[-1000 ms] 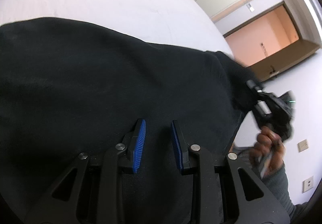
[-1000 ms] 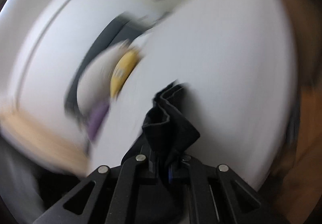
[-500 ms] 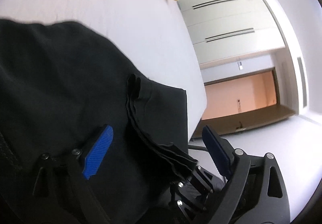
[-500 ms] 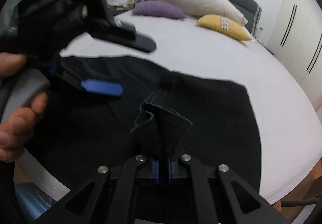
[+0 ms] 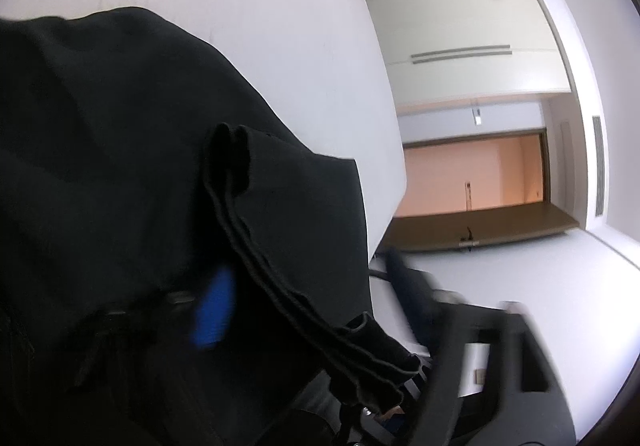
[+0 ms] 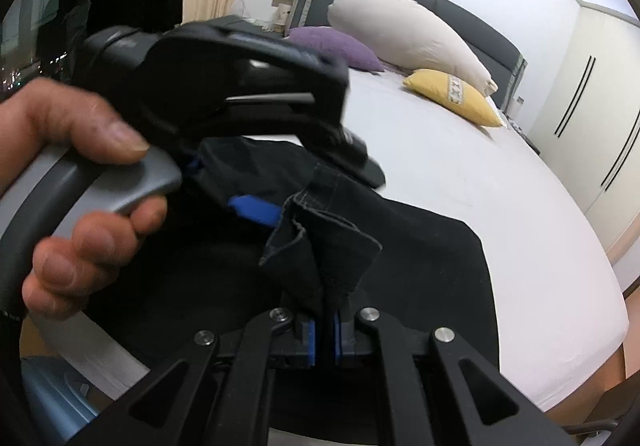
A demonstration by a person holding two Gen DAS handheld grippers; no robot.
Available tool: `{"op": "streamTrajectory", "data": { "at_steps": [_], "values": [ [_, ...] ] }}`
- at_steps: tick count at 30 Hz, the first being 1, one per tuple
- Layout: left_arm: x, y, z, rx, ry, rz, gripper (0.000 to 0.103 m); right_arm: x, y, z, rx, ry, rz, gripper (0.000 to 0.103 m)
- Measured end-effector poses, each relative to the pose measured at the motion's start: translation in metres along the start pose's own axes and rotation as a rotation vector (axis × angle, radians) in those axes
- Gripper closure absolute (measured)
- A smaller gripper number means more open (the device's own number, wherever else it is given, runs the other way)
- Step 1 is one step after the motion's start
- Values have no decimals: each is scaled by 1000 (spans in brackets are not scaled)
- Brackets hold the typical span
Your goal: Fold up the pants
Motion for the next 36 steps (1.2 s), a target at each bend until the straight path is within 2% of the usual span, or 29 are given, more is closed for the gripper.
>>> {"op": "streamTrajectory", "data": {
  "at_steps": [1,3,4,7,13,18,25,27,28,36],
  "values": [
    [1,1,0,16,10,-10,73,2,2,-1,-2,1,5,95],
    [5,0,-1,24,19,-22,77,7,2,-1,-13,-4,25,95],
    [6,1,0,28,25,-27,85,9,6,-1,-20,-5,40,95],
    [9,2,7,42,45,-58,93,11,13,1,-37,-13,88,95],
    [17,9,22,91,84,-140,96,6,49,6,-88,-44,315,95],
    [17,20,38,148,80,-156,96,2,78,0,-59,-46,439,95],
    [2,39,46,202,82,-169,96,-6,87,-13,-7,5,481,95],
    [-1,38,50,223,76,-195,96,-7,90,-11,1,4,494,95],
    [-1,32,36,228,72,-197,96,-4,91,-10,8,1,494,95],
    [-13,41,47,253,56,-187,96,0,102,-9,55,-5,527,95]
  ]
}}
Point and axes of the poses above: each gripper's, at about its wrist camera, not at the fingertips, and z roughly against the way its jaws point, y to its left, x to its top, the point moved 3 cm from there along -z, roughly the way its jaws point, and after that the axes turned 1 degree about z, right-handed, at the moved point
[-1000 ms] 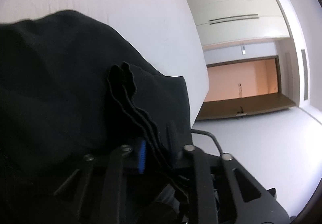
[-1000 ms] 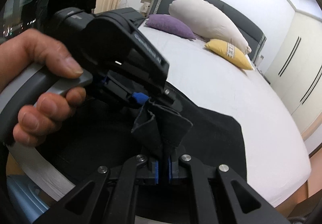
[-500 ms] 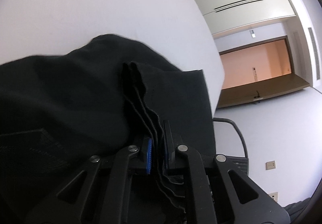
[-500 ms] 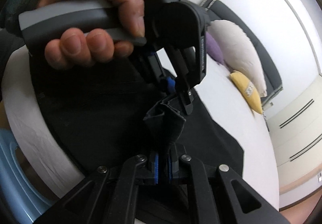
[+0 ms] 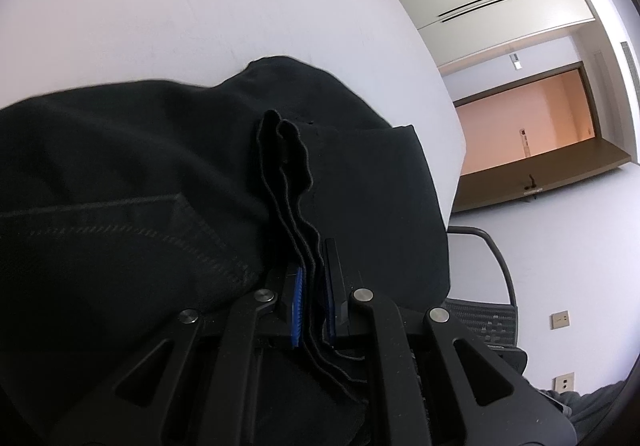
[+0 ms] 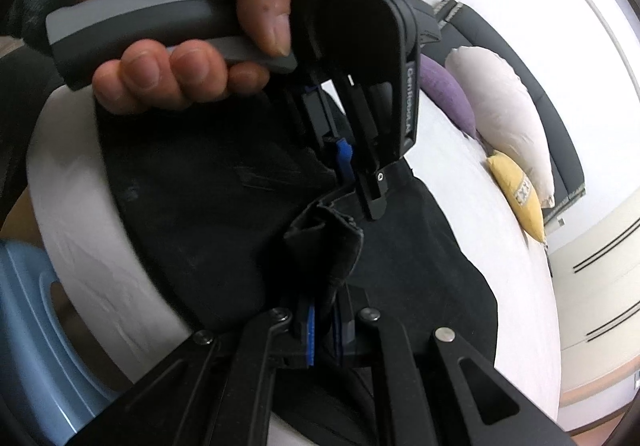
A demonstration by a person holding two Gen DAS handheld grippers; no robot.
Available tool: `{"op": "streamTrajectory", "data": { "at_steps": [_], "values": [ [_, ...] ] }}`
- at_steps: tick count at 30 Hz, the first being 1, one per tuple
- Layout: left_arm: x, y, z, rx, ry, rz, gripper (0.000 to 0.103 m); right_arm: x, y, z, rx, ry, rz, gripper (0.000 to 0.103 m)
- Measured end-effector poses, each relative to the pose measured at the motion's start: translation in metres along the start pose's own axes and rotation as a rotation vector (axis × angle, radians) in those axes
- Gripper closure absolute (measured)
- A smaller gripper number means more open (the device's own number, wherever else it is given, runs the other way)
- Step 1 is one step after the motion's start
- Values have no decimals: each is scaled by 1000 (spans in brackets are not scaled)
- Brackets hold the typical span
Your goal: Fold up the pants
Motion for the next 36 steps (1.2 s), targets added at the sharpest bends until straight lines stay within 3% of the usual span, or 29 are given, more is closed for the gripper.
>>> {"op": "streamTrajectory", "data": {
  "at_steps": [6,8,11,14,15,16,18,19,22,25,28,30,32,33,35,36],
  "values": [
    [-7,12,-1,6,-7,27,95,-1,4,-6,22,13,19,95],
    [-3,2,-24,29,-6,30,94,-3,10,-7,39,24,-1,94],
    [-5,2,-24,37,-7,18,93,-3,4,-7,45,26,-26,93],
    [-10,-6,-22,68,-7,12,92,-4,-6,0,94,32,-58,81],
    [-10,-7,-19,88,-12,10,92,-5,-13,5,124,30,-83,67],
    [-12,-8,-13,115,-19,5,92,-9,-19,14,171,19,-130,55],
    [-15,-14,-1,198,-41,-16,92,-15,-39,30,256,-17,-219,53],
    [-16,-20,4,200,-56,-31,92,-20,-55,37,297,-31,-288,53],
    [-15,-52,6,103,-89,-69,92,-49,-130,34,441,-73,-622,53],
    [-16,-83,-20,7,-70,-124,92,-85,-196,11,618,-148,-967,53],
    [-30,-94,-67,6,8,-154,92,-119,-232,-31,787,-177,-1227,50],
    [-44,-86,-92,40,62,-133,92,-138,-230,-60,881,-124,-1337,44],
    [-55,-79,-94,0,32,-114,92,-163,-208,-88,937,26,-1400,52],
    [-57,-76,-92,-19,30,-96,92,-167,-198,-85,944,32,-1383,64],
    [-61,-68,-88,-57,29,-68,92,-172,-188,-68,993,5,-1335,62],
    [-61,-64,-87,-69,27,-60,92,-173,-184,-61,1032,7,-1319,54]
  ]
}}
Point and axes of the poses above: each gripper's, at about its wrist camera, not at the fingertips, and z roughly against the way its jaws point, y to its left, x to its top, the point moved 3 cm from there along -z, roughly the way its jaws point, and after that the axes turned 1 degree about z, right-handed, at the moved point
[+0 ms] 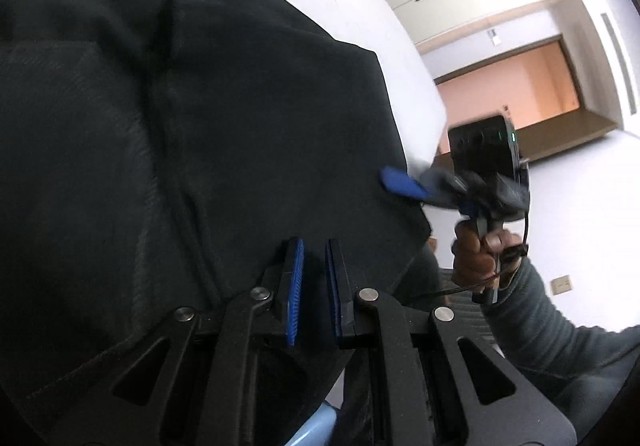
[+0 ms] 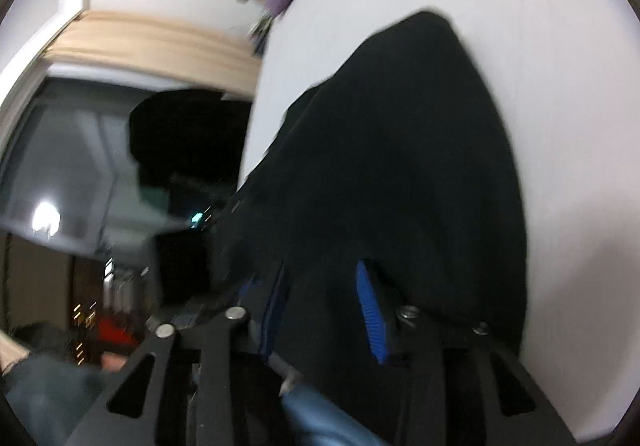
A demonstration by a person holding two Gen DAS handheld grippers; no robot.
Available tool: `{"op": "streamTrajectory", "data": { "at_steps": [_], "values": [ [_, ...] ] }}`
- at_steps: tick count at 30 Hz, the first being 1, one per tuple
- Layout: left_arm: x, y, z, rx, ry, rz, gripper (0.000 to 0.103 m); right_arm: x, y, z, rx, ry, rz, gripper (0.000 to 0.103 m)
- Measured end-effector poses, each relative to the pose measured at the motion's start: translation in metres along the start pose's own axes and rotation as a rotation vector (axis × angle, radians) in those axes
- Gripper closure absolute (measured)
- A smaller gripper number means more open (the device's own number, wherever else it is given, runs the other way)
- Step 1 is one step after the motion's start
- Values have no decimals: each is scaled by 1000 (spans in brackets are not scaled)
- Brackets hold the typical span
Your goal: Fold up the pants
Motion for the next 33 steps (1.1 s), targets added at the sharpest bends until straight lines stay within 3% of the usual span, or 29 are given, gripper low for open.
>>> {"op": "streamTrajectory", "data": {
  "at_steps": [2,7,10,12,17,21,28,31,33],
  "values": [
    [-1,4,-2,-28,-9,23,92,-11,12,9,-1,47,58,48],
    [-4,6,-2,5,-16,4,92,24,22,22,91,-35,80,28],
    [-4,3,-1,-2,-19,10,92,65,2,6,87,-45,23,27],
    [-14,9,20,1,-19,3,92,87,-15,-5,60,-55,-37,28],
    [-19,5,28,1,-22,-2,92,113,-37,4,149,-139,-115,28],
    [-21,6,26,1,-30,-2,92,84,-29,9,111,-62,-72,28],
    [-24,-1,37,31,-54,-13,92,-10,-12,31,70,49,-28,27],
    [-30,-7,60,100,-103,-23,92,-34,-3,47,39,4,-32,26],
    [-39,-8,91,124,-181,-8,92,-40,8,59,88,-71,-28,25]
  ]
}}
Point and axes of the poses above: each gripper's, at about its wrist camera, not at the fingertips, and z roughly against the way its jaws point, y to its left, x to its top, the point moved 3 cm from there along -z, roughly the way its jaws point, and after that the axes turned 1 degree about z, right-handed, at the moved point
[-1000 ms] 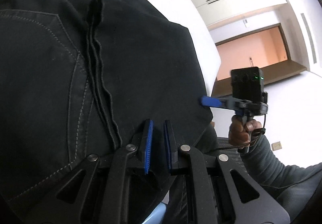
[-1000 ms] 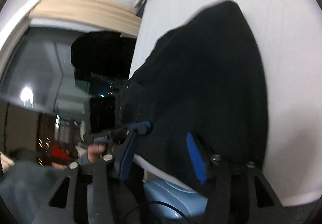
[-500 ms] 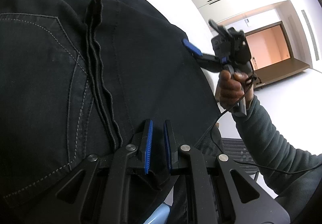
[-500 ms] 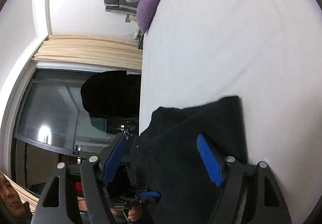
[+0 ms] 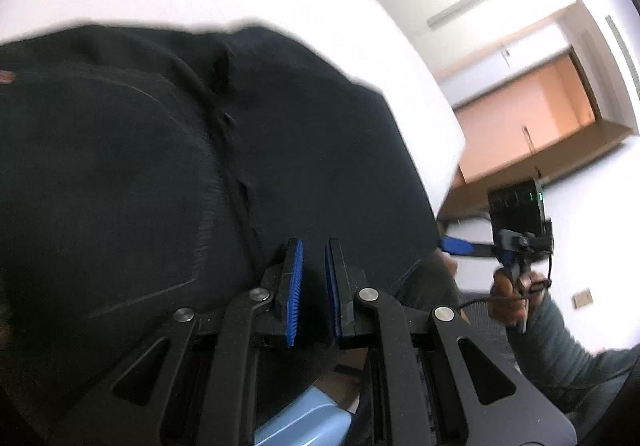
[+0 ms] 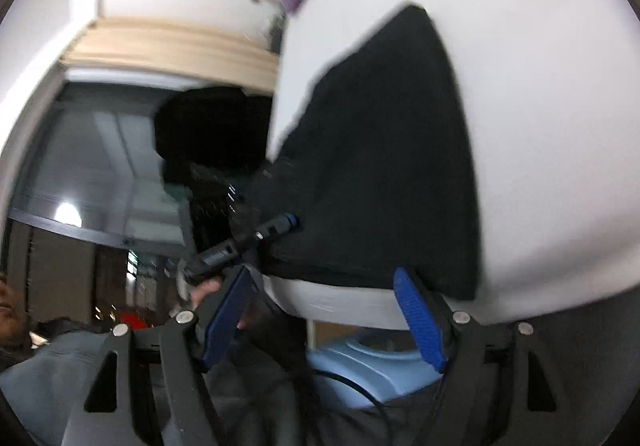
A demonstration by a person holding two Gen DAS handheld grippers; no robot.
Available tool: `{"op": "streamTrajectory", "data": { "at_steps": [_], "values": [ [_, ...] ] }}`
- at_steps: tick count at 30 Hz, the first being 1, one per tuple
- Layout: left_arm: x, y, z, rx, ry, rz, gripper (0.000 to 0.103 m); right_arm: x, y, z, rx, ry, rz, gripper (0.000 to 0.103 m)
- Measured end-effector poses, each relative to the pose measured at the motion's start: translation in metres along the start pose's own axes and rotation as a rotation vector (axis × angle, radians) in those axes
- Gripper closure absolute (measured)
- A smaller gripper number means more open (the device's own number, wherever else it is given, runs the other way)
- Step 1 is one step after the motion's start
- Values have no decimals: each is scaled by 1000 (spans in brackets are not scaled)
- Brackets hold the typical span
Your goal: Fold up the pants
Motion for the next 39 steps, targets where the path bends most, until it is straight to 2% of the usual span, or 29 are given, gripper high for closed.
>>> {"op": "streamTrajectory", "data": {
  "at_steps": [3,5,6,8,9,10,12,13,15,19,25,29,30,32,33,34,36,38,39],
  "values": [
    [-10,17,50,21,-122,62,92,9,20,-11,70,-53,25,22],
    [-23,40,87,60,-201,137,91,22,28,-28,99,-52,41,21],
    [-31,54,104,73,-235,181,87,25,28,-33,120,-50,39,21],
    [-49,81,137,91,-311,283,67,38,35,-58,158,-39,19,21],
    [-60,94,153,107,-358,333,35,41,39,-73,170,-30,12,21],
    [-74,106,171,123,-428,386,16,45,43,-88,172,-17,7,21],
    [-96,122,200,132,-541,445,12,48,54,-123,174,26,13,21],
    [-103,127,206,132,-558,460,12,47,61,-135,173,41,18,21],
    [-114,139,213,127,-571,510,12,49,71,-160,180,72,25,21],
    [-124,166,211,9,-579,647,12,45,93,-181,172,103,58,21],
    [-116,181,180,-66,-521,696,12,43,110,-186,164,83,93,21],
    [-116,187,171,-85,-565,719,13,42,111,-180,172,73,110,21],
    [-114,188,168,-110,-588,737,17,42,111,-180,171,71,113,21],
    [-114,190,167,-132,-594,754,36,43,109,-179,165,69,111,21],
    [-114,190,164,-133,-586,760,51,44,108,-179,156,68,106,21],
    [-113,191,162,-128,-580,762,61,44,107,-180,148,69,102,21],
    [-108,189,157,-115,-568,752,73,47,106,-183,126,75,105,21],
    [-107,184,156,-124,-565,749,76,51,104,-185,79,86,112,21],
    [-107,183,157,-123,-567,751,83,55,102,-186,67,91,111,21]
  ]
}}
Point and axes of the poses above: each gripper's, at about its wrist camera, not at the fingertips, and z roughly against the way its jaws point, y to its left, x to its top, the point moved 3 cm from there along -z, roughly the way its jaws point, and after that the axes turned 1 degree about z, right-handed, at the moved point
